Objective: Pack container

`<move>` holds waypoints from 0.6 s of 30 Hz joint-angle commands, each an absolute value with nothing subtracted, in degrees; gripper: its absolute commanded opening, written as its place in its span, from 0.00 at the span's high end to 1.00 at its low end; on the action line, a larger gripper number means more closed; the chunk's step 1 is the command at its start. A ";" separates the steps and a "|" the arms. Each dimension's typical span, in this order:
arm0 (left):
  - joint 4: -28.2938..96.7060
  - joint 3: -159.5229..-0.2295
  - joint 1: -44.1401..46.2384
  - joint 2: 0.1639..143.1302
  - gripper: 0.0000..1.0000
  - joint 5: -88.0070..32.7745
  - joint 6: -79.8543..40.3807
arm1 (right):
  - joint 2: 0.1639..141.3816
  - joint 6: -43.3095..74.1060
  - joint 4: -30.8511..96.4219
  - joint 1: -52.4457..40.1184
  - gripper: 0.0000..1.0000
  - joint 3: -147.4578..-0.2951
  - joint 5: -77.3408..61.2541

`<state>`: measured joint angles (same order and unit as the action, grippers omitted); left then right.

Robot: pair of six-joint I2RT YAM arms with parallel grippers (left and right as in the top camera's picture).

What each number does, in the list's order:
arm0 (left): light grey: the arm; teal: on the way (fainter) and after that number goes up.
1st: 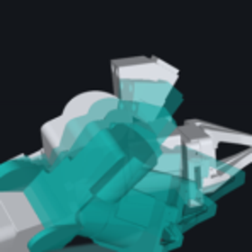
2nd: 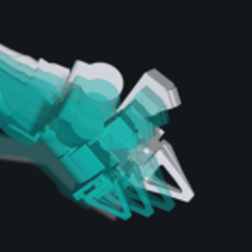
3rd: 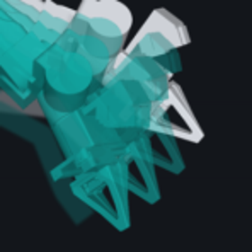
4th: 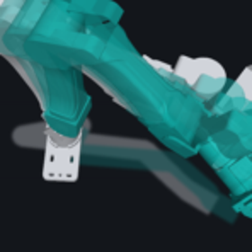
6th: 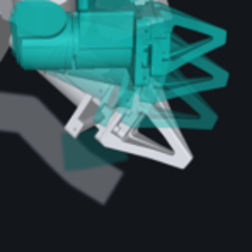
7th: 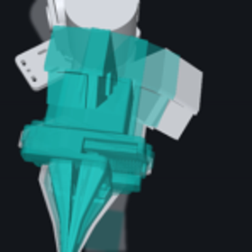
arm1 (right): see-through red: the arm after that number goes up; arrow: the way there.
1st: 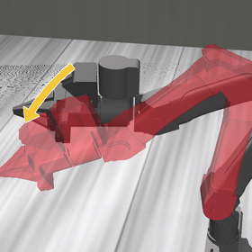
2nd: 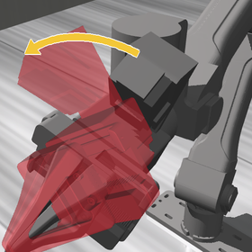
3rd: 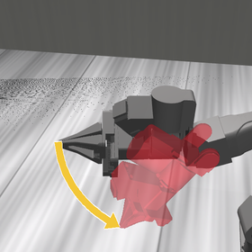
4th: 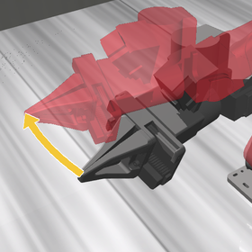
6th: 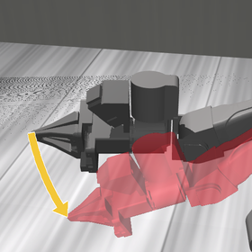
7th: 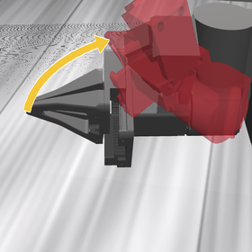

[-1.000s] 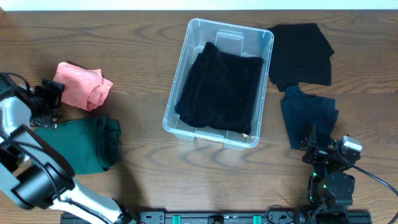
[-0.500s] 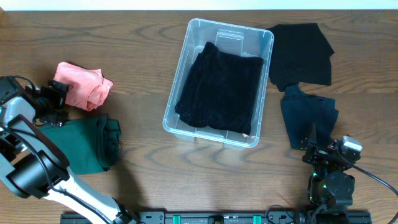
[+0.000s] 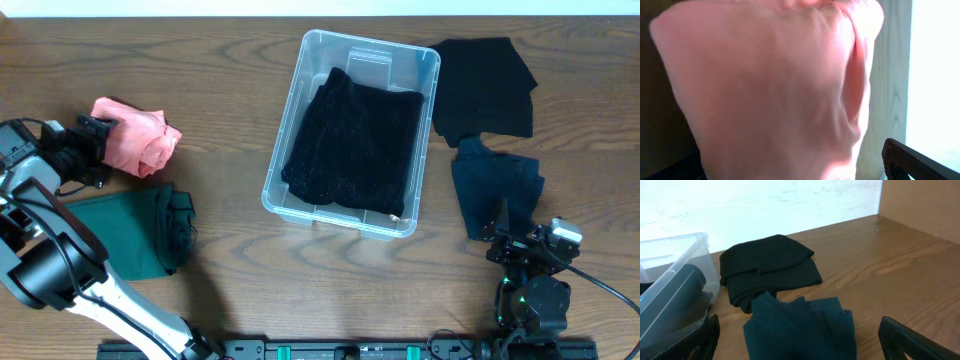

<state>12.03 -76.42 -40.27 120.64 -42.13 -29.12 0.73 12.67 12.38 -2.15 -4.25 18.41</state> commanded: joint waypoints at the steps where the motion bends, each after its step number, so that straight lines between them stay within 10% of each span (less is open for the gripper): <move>1: 11.07 -75.96 -40.21 123.42 0.01 -43.75 -29.50 | 0.49 13.26 12.45 -1.89 0.01 -4.05 18.41; 18: 7.14 -75.96 -40.21 126.93 0.01 -54.50 -28.12 | 0.49 13.26 12.45 -1.89 0.01 -4.05 18.41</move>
